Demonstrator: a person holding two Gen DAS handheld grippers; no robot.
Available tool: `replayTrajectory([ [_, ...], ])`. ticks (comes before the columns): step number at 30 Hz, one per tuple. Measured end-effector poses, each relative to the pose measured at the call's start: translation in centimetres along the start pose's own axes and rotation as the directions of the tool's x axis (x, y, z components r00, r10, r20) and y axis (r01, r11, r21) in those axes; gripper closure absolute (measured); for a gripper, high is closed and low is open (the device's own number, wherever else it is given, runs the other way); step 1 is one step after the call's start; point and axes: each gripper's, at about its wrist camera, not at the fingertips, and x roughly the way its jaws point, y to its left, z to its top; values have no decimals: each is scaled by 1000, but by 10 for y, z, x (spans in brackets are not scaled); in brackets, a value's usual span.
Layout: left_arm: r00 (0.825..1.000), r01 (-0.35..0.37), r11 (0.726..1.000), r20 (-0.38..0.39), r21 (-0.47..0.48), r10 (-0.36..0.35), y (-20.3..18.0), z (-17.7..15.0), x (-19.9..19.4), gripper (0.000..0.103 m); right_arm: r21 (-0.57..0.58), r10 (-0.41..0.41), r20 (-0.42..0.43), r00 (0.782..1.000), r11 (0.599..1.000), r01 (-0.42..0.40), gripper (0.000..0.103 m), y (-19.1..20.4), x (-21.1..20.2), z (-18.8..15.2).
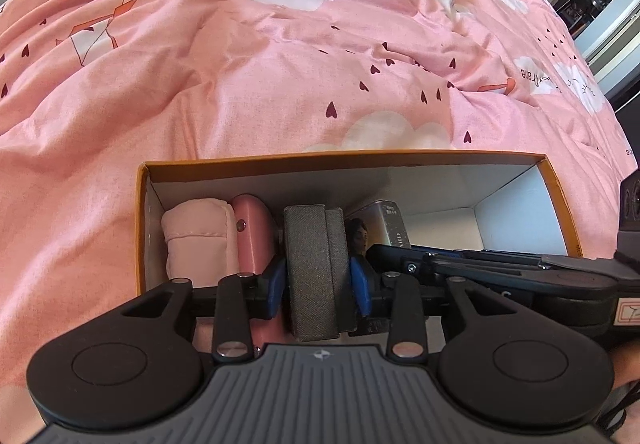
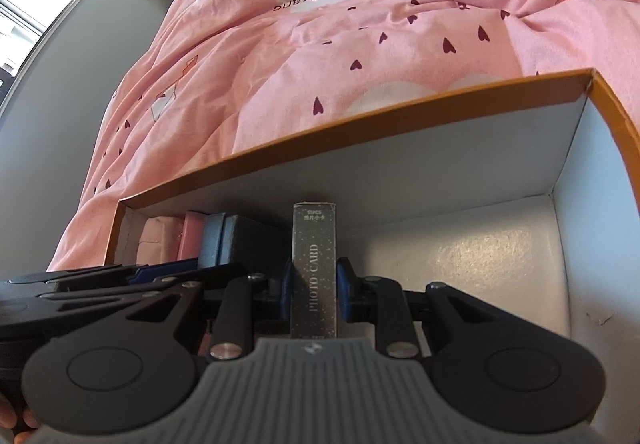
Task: Organize objects
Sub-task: 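Carry both items over the box and lower them beside the pink items, then release the grey block and photo card box upright in the box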
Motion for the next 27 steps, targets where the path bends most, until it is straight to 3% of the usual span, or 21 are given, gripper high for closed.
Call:
replayTrajectory([
  [5,999,47,999,23,-22,-46,5,0,-11,52,-1,-1,-7,1000,1000,1,79,3,3,-1],
  [12,997,47,999,69,19,-48,6,-3,-36,52,-4,-10,-12,1000,1000,10,76,14,7,-2],
  [22,996,41,999,83,15,-42,16,-6,-42,54,-10,-47,-7,999,999,47,76,28,15,-1],
  [27,996,21,1000,81,13,-22,18,-10,-38,63,25,-2,-7,1000,1000,2,73,21,9,-1],
])
